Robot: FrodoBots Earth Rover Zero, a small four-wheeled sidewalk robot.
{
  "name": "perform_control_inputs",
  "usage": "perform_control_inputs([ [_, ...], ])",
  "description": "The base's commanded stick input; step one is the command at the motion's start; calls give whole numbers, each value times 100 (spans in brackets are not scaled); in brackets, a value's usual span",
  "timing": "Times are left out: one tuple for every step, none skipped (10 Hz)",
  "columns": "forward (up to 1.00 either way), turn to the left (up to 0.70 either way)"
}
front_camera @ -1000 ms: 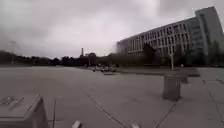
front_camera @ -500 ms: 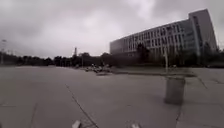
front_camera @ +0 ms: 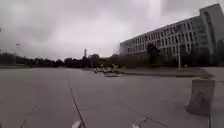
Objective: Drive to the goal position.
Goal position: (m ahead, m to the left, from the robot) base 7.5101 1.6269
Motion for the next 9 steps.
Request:
perform_control_inputs([
  [70,15],
  [70,1],
  [70,0],
  [70,0],
  [70,0],
  [70,0],
  [70,0],
  [70,0],
  [70,0],
])
